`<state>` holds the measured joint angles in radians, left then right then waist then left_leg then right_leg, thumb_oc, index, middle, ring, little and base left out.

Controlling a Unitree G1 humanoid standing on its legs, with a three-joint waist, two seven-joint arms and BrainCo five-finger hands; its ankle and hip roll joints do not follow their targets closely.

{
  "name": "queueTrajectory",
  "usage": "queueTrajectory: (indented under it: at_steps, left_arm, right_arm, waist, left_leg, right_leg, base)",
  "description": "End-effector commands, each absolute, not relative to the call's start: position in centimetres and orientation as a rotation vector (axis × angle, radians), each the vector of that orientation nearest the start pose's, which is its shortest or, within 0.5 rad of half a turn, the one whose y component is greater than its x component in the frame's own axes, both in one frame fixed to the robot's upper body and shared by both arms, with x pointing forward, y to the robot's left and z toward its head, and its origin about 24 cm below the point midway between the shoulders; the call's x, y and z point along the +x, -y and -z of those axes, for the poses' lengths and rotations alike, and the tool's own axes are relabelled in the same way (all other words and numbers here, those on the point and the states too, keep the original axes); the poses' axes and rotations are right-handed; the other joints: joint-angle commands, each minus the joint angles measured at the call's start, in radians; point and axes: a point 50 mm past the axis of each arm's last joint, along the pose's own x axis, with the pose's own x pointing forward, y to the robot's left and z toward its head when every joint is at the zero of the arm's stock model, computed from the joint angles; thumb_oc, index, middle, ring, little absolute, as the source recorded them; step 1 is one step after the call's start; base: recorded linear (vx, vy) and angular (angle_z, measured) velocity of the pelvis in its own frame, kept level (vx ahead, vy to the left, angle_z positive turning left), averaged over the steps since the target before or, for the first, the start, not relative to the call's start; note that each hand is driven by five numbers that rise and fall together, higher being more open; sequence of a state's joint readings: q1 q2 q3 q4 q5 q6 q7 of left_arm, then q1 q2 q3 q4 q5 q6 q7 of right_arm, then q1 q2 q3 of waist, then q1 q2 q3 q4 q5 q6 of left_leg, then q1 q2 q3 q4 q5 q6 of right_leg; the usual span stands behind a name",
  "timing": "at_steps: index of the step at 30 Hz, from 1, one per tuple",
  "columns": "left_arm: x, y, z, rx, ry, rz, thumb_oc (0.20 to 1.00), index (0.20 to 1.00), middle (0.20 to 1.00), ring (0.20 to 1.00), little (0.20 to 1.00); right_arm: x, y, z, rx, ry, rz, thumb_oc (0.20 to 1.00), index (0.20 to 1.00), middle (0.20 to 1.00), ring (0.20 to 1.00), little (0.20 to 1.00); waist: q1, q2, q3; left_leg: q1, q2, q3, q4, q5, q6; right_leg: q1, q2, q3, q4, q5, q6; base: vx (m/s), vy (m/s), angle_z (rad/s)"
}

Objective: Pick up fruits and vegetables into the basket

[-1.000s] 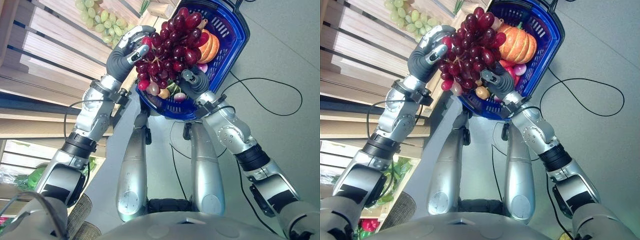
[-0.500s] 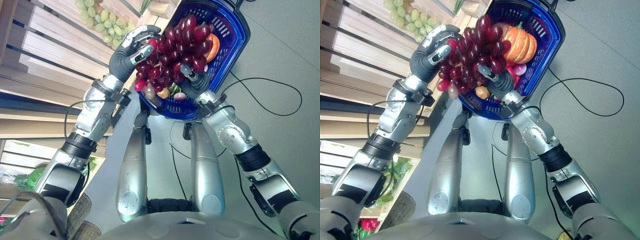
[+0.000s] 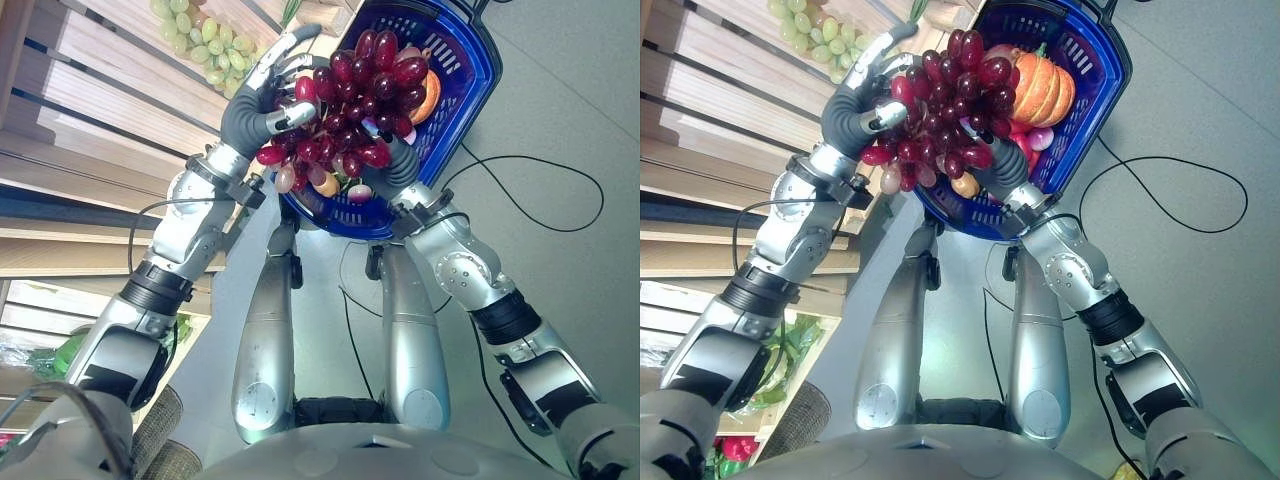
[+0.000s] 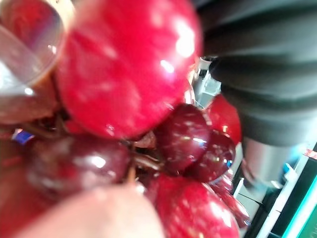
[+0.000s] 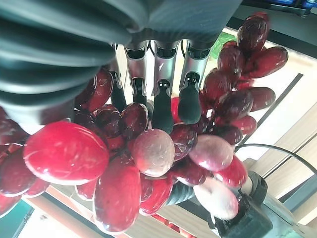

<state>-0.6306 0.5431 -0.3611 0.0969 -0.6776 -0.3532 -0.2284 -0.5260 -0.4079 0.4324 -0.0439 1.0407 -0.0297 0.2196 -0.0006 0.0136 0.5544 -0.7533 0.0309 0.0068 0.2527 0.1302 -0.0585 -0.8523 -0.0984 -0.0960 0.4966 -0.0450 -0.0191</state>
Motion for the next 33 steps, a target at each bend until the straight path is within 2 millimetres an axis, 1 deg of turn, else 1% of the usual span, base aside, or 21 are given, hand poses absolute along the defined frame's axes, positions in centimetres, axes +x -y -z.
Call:
queueTrajectory:
  at_steps: [1, 2, 3, 4, 6, 7, 10, 13, 16, 18, 24, 27, 29, 32, 33]
  left_arm:
    - [30.0, -11.6, -23.4, -0.027, 0.840, 0.580, 1.000, 1.000, 1.000, 1.000, 1.000]
    - [30.0, -12.1, -23.5, 0.040, 0.889, 0.472, 1.000, 1.000, 1.000, 1.000, 1.000]
    - [30.1, -12.2, -23.6, 0.053, 0.897, 0.448, 1.000, 1.000, 1.000, 1.000, 1.000]
    - [30.2, -12.6, -23.7, 0.140, 0.934, 0.367, 1.000, 1.000, 1.000, 1.000, 1.000]
    - [30.3, -13.1, -23.8, 0.191, 0.958, 0.283, 1.000, 1.000, 1.000, 1.000, 1.000]
    - [30.4, -13.8, -23.9, 0.217, 0.967, 0.242, 1.000, 1.000, 1.000, 1.000, 1.000]
    - [30.8, -15.1, -24.4, 0.298, 0.999, 0.104, 1.000, 1.000, 1.000, 1.000, 1.000]
    - [31.5, -16.5, -24.8, 0.388, 1.019, -0.035, 1.000, 1.000, 1.000, 1.000, 1.000]
    - [32.2, -17.7, -25.1, 0.531, 1.022, -0.153, 1.000, 1.000, 1.000, 1.000, 1.000]
    - [32.9, -18.7, -25.4, 0.594, 0.997, -0.209, 1.000, 1.000, 1.000, 1.000, 1.000]
    - [34.6, -20.3, -25.3, 0.707, 0.900, -0.286, 1.000, 1.000, 1.000, 1.000, 1.000]
    - [35.3, -20.8, -25.4, 0.760, 0.873, -0.305, 1.000, 1.000, 1.000, 1.000, 1.000]
    - [36.0, -21.0, -25.5, 0.841, 0.851, -0.327, 1.000, 1.000, 1.000, 1.000, 1.000]
    - [36.5, -21.0, -25.7, 0.936, 0.848, -0.346, 1.000, 1.000, 1.000, 1.000, 1.000]
    - [36.8, -21.0, -25.9, 0.994, 0.846, -0.355, 1.000, 1.000, 1.000, 1.000, 1.000]
  right_arm:
    - [27.8, 5.4, -19.8, 0.573, 0.393, -1.002, 0.200, 0.200, 0.200, 0.200, 0.200]
    - [27.9, 5.5, -19.7, 0.576, 0.394, -0.988, 0.200, 0.200, 0.200, 0.200, 0.200]
    - [28.0, 5.6, -19.7, 0.578, 0.394, -0.984, 0.200, 0.200, 0.200, 0.200, 0.200]
    - [28.3, 5.9, -19.7, 0.584, 0.398, -0.960, 0.200, 0.200, 0.200, 0.200, 0.200]
    - [28.5, 6.3, -19.7, 0.584, 0.404, -0.932, 0.200, 0.200, 0.200, 0.200, 0.200]
    - [28.9, 6.8, -19.5, 0.584, 0.403, -0.895, 0.200, 0.200, 0.200, 0.200, 0.200]
    - [30.1, 8.0, -18.9, 0.569, 0.393, -0.784, 0.200, 0.200, 0.200, 0.200, 0.200]
    - [31.4, 9.3, -18.2, 0.515, 0.375, -0.642, 0.200, 0.200, 0.200, 0.200, 0.200]
    - [32.7, 10.9, -17.1, 0.460, 0.329, -0.500, 0.200, 0.200, 0.200, 0.200, 0.200]
    - [33.7, 12.2, -16.2, 0.414, 0.273, -0.394, 0.200, 0.200, 0.200, 0.200, 0.200]
    - [35.5, 14.2, -14.8, 0.275, 0.188, -0.236, 0.200, 0.200, 0.200, 0.200, 0.200]
    - [36.3, 14.7, -14.7, 0.217, 0.156, -0.193, 0.200, 0.200, 0.200, 0.200, 0.200]
    - [37.2, 15.0, -14.6, 0.158, 0.115, -0.136, 0.200, 0.200, 0.200, 0.200, 0.200]
    - [37.9, 15.5, -14.8, 0.123, 0.079, -0.084, 0.200, 0.200, 0.200, 0.200, 0.200]
    - [38.4, 15.9, -14.9, 0.101, 0.063, -0.049, 0.200, 0.200, 0.200, 0.200, 0.200]
  waist:
    - [-0.006, 0.016, -0.034]
    - [-0.004, 0.016, -0.034]
    - [-0.004, 0.016, -0.034]
    - [-0.002, 0.015, -0.034]
    - [0.001, 0.015, -0.034]
    - [0.004, 0.015, -0.034]
    - [0.006, 0.015, -0.034]
    - [0.006, 0.018, -0.034]
    - [0.005, 0.023, -0.034]
    - [0.005, 0.029, -0.034]
    - [0.001, 0.039, -0.034]
    - [0.002, 0.043, -0.034]
    - [0.002, 0.049, -0.034]
    - [0.004, 0.055, -0.034]
    - [0.003, 0.060, -0.034]
  left_leg:
    - [-0.023, -0.028, 0.013, 0.101, -0.079, 0.034]
    - [-0.023, -0.029, 0.012, 0.103, -0.080, 0.034]
    - [-0.023, -0.029, 0.011, 0.103, -0.080, 0.034]
    - [-0.022, -0.030, 0.009, 0.101, -0.080, 0.034]
    - [-0.023, -0.031, 0.007, 0.102, -0.079, 0.034]
    - [-0.021, -0.032, 0.003, 0.102, -0.078, 0.032]
    - [-0.015, -0.032, 0.003, 0.101, -0.079, 0.028]
    - [-0.018, -0.031, 0.004, 0.105, -0.080, 0.023]
    - [-0.015, -0.029, 0.008, 0.106, -0.081, 0.017]
    - [-0.013, -0.027, 0.013, 0.103, -0.080, 0.014]
    - [-0.005, -0.025, 0.023, 0.101, -0.080, 0.006]
    - [-0.005, -0.024, 0.026, 0.103, -0.079, 0.004]
    - [0.000, -0.022, 0.032, 0.101, -0.077, 0.000]
    - [-0.002, -0.021, 0.034, 0.102, -0.075, -0.001]
    - [-0.005, -0.020, 0.037, 0.105, -0.074, -0.003]
  right_leg:
    - [0.071, -0.020, -0.041, -0.112, 0.080, 0.081]
    - [0.069, -0.020, -0.042, -0.108, 0.077, 0.081]
    - [0.069, -0.020, -0.042, -0.108, 0.077, 0.082]
    - [0.070, -0.019, -0.045, -0.107, 0.075, 0.081]
    - [0.070, -0.019, -0.046, -0.106, 0.073, 0.080]
    - [0.073, -0.020, -0.047, -0.102, 0.071, 0.080]
    - [0.079, -0.022, -0.051, -0.101, 0.066, 0.080]
    - [0.072, -0.023, -0.050, -0.092, 0.061, 0.079]
    - [0.072, -0.025, -0.050, -0.087, 0.056, 0.077]
    - [0.072, -0.026, -0.049, -0.086, 0.055, 0.076]
    - [0.074, -0.028, -0.044, -0.082, 0.051, 0.072]
    - [0.072, -0.030, -0.044, -0.079, 0.051, 0.072]
    - [0.074, -0.031, -0.043, -0.079, 0.051, 0.071]
    - [0.068, -0.031, -0.041, -0.072, 0.050, 0.069]
    - [0.063, -0.031, -0.040, -0.068, 0.050, 0.068]
  base:
    - [0.00, 0.000, 0.00]
    - [0.00, 0.000, 0.00]
    - [0.00, 0.000, 0.00]
    - [0.00, 0.000, 0.00]
    - [0.00, 0.000, 0.00]
    - [0.00, 0.000, 0.00]
    - [0.00, 0.000, 0.00]
    - [0.00, 0.000, 0.00]
    - [0.00, 0.045, 0.00]
    - [0.00, 0.064, 0.00]
    - [0.01, 0.049, -0.02]
    - [0.00, 0.038, -0.02]
    - [0.01, 0.067, -0.01]
    - [0.00, 0.052, -0.02]
    - [0.00, 0.057, -0.01]
